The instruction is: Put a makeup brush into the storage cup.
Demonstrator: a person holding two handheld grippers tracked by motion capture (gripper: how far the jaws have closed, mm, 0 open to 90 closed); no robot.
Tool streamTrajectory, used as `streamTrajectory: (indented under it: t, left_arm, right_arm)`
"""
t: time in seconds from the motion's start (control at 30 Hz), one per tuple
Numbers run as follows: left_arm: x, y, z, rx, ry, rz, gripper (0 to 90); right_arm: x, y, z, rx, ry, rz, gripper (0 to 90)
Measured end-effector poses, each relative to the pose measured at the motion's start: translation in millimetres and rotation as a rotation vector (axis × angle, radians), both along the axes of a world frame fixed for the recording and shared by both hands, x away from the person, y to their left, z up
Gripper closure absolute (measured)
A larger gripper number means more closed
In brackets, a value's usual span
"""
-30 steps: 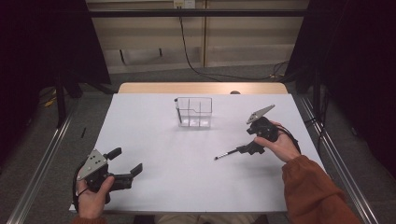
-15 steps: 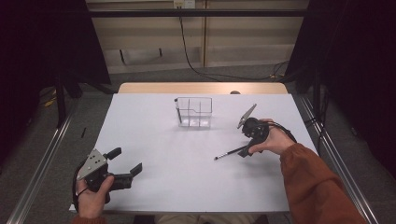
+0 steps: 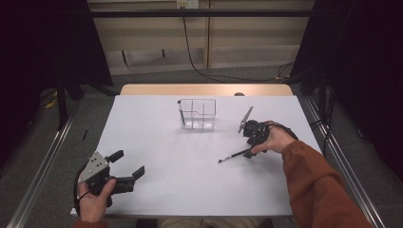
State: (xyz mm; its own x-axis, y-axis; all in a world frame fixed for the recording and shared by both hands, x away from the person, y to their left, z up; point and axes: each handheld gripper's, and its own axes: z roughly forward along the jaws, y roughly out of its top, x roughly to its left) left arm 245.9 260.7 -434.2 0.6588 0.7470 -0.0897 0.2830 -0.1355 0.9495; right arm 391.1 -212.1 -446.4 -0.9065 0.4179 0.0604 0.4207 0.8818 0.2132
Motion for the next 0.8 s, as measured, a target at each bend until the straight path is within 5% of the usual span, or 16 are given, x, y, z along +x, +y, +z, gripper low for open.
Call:
streamTrajectory:
  t: [0.53,0.8]
  left_arm:
    - [-0.1,-0.5,0.0,0.001,-0.002,-0.006,2.6]
    - [-0.2,-1.1,-0.2,0.017,-0.005,-0.015,2.7]
  right_arm:
    - [2.4,9.6,-4.7,-0.091,0.008,0.056,54.6]
    - [2.1,12.7,-3.0,-0.116,0.023,0.072,69.5]
